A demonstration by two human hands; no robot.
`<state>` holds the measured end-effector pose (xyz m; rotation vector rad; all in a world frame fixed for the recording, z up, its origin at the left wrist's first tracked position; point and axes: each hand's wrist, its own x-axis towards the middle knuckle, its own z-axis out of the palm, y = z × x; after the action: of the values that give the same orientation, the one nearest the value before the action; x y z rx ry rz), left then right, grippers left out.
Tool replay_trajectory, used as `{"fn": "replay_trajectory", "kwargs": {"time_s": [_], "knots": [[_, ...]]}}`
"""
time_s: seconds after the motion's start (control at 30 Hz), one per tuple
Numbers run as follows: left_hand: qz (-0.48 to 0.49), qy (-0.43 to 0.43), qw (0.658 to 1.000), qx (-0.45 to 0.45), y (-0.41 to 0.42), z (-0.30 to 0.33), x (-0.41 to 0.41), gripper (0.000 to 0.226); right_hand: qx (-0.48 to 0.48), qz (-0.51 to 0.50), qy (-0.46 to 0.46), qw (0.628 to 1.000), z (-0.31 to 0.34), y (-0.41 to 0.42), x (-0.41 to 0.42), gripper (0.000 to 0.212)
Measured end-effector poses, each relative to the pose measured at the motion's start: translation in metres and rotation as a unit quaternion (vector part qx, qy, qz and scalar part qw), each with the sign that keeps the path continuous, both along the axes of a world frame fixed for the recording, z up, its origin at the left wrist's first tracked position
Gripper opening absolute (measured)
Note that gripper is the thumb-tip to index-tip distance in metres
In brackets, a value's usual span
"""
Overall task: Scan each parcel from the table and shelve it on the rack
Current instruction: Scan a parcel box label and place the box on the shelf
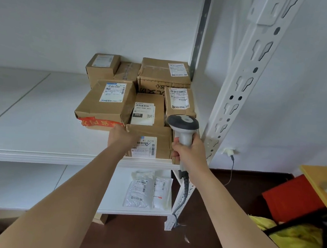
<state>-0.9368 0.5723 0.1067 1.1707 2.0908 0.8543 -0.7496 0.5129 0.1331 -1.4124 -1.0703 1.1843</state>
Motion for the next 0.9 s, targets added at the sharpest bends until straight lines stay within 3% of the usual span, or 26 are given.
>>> {"fn": "replay_trajectory", "kwargs": {"time_s": [0.1,0.2,0.33,0.43,0.63,0.9], "knots": [[0.023,0.028,0.999,0.009,-0.007,0.001,-0.004,0.037,0.007,-0.012,0.001,1.0,0.001,-0.005,0.001,0.019],[0.017,0.036,0.995,0.093,-0.021,0.011,0.002,0.009,0.014,-0.035,0.006,0.999,0.002,-0.016,0.001,0.015],[-0.054,0.0,0.967,0.251,-0.048,0.012,0.029,0.013,0.013,-0.047,0.006,0.999,0.005,-0.047,0.013,0.014],[-0.142,0.02,0.93,0.339,-0.07,-0.004,0.065,0.02,-0.002,-0.053,0.009,0.999,0.003,-0.084,0.036,0.018],[-0.297,-0.009,0.899,0.321,-0.109,-0.04,0.177,0.007,-0.024,-0.154,0.022,0.987,-0.006,-0.164,0.128,0.024],[-0.396,-0.006,0.886,0.241,-0.166,-0.039,0.371,0.021,-0.007,-0.356,0.029,0.934,-0.009,-0.276,0.308,0.021]]}}
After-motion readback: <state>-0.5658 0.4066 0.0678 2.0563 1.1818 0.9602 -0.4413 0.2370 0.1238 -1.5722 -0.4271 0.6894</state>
